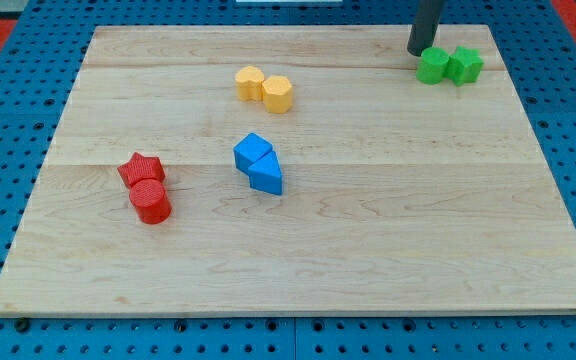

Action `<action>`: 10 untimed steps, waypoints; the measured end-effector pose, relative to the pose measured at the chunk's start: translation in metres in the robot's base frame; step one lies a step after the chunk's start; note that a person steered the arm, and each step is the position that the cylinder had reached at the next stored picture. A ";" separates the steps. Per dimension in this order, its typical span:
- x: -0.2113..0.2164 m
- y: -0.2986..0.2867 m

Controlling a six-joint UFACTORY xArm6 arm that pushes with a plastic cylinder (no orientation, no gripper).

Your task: Move your arm to the top left side of the board

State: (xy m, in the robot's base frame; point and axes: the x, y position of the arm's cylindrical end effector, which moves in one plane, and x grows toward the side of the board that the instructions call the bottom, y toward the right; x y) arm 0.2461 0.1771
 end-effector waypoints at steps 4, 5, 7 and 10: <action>-0.001 -0.083; -0.020 -0.110; -0.046 -0.156; -0.053 -0.251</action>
State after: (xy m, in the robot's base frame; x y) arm 0.1931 -0.0737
